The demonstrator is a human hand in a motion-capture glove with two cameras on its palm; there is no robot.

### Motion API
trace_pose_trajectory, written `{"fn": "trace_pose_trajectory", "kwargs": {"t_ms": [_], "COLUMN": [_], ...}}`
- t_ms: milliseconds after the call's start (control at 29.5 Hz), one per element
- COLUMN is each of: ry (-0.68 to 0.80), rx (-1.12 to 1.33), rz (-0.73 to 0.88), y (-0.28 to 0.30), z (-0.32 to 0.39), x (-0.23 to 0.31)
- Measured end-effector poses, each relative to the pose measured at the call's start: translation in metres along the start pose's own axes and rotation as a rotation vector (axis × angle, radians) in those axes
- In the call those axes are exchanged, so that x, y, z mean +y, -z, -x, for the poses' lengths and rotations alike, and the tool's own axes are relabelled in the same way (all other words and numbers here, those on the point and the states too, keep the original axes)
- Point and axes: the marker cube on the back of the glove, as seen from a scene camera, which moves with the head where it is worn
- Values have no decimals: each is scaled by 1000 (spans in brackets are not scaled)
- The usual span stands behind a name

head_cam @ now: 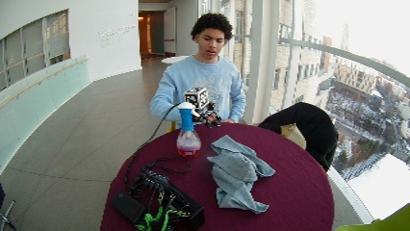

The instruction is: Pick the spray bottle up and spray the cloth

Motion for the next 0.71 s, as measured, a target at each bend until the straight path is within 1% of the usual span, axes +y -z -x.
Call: {"fn": "trace_pose_trajectory", "kwargs": {"t_ms": [135,237,372,575,711], "ry": [-71,-163,-284,-398,-513], "rx": [-30,-90,-151,-250,-334], "rz": [-47,-76,-86,-131,-236], "y": [15,30,41,45,40], "z": [-29,-61,-93,-134,-162], "x": [39,69,94,101,87]}}
